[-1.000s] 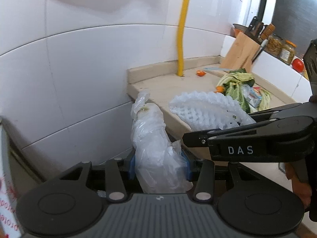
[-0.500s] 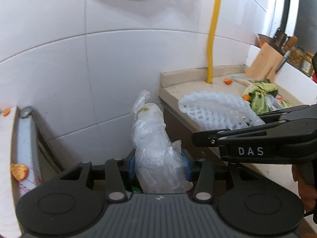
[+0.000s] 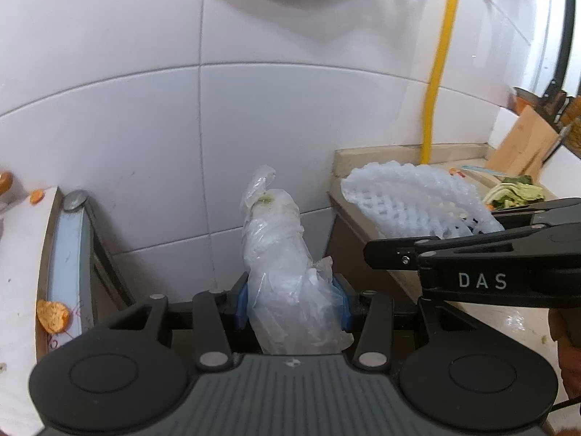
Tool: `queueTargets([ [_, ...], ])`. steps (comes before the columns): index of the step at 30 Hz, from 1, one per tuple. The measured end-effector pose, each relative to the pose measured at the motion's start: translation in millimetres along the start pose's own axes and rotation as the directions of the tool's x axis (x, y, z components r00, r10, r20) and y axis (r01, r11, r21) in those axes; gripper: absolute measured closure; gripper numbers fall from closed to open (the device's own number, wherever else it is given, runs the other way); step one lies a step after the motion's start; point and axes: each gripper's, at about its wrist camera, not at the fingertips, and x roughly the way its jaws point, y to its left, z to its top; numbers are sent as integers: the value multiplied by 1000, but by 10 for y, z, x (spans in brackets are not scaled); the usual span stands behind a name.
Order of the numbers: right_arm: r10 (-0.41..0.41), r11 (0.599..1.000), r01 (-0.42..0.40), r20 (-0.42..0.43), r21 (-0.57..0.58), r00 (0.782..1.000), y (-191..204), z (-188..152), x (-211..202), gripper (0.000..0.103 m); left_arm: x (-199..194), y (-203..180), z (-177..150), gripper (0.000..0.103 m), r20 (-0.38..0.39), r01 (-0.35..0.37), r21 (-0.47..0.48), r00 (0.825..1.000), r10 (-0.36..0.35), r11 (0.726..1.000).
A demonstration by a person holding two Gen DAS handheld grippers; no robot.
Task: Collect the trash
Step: 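Carry the plastic bag and foam net in both tools toward the black bin, then lower both tools into the black bin and open them, dropping bag and net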
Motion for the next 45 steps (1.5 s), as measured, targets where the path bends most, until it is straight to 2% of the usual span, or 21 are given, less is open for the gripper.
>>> queueTargets([
  [12, 35, 999, -35, -51, 0, 998, -140, 26, 232, 64, 205, 19, -3, 64, -47, -64, -44, 997, 62, 997],
  [20, 36, 999, -36, -110, 6, 993, -276, -8, 494, 64, 513, -32, -3, 64, -118, -94, -52, 989, 87, 994],
  [27, 47, 999, -42, -181, 31, 982, -383, -105, 766, 64, 805, 17, -97, 64, -202, -113, -89, 975, 94, 990],
  [38, 29, 998, -8, -330, 66, 944, -495, -257, 1406, 63, 1321, 102, -293, 64, -327, -177, -123, 936, 129, 977],
  [45, 15, 997, 17, -422, 72, 907, -515, -321, 1834, 60, 1582, 218, -387, 64, -385, -205, -149, 913, 134, 967],
])
